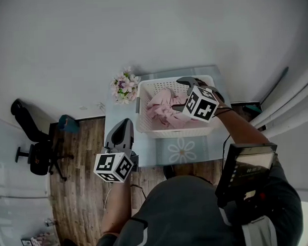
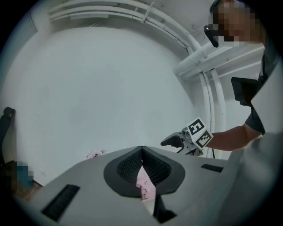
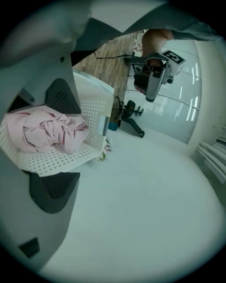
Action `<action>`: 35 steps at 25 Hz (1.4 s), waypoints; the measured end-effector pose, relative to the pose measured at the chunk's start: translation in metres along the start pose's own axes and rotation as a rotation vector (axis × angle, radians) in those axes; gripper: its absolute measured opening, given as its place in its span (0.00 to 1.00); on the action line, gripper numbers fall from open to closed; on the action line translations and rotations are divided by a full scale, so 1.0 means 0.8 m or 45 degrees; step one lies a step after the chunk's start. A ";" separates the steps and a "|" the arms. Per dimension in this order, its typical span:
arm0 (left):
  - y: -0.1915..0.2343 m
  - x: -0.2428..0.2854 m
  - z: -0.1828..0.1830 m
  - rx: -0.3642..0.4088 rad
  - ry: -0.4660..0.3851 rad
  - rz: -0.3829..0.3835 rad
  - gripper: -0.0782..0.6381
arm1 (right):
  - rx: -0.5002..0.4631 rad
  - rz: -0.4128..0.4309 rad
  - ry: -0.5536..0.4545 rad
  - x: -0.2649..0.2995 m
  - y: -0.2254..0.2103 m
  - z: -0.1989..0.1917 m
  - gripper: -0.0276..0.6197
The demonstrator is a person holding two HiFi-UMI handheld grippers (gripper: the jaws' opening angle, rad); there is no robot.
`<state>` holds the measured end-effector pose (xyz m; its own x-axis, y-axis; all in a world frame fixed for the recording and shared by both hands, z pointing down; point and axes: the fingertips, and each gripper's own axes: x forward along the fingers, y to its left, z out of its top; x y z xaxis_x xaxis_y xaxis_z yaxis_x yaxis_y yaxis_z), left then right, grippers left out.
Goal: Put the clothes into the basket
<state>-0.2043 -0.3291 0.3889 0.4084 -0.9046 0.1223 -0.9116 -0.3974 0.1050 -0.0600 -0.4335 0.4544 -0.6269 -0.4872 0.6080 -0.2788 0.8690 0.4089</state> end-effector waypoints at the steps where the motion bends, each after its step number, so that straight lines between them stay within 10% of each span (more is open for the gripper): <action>1: -0.006 -0.004 0.003 0.005 -0.005 0.001 0.12 | 0.020 -0.021 -0.032 -0.015 -0.002 0.008 0.68; 11: -0.056 -0.033 0.002 -0.026 0.024 0.014 0.12 | 0.319 -0.151 -0.401 -0.140 0.025 0.041 0.66; 17: -0.080 -0.039 0.003 -0.013 0.054 -0.025 0.12 | 0.552 -0.199 -0.526 -0.177 0.028 0.033 0.35; 35: -0.009 -0.065 0.043 0.004 -0.068 -0.104 0.12 | 0.775 -0.461 -0.648 -0.200 0.059 0.116 0.19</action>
<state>-0.2208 -0.2847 0.3480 0.4785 -0.8760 0.0607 -0.8755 -0.4706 0.1098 -0.0402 -0.3063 0.3132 -0.6328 -0.7708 0.0739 -0.7731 0.6342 -0.0052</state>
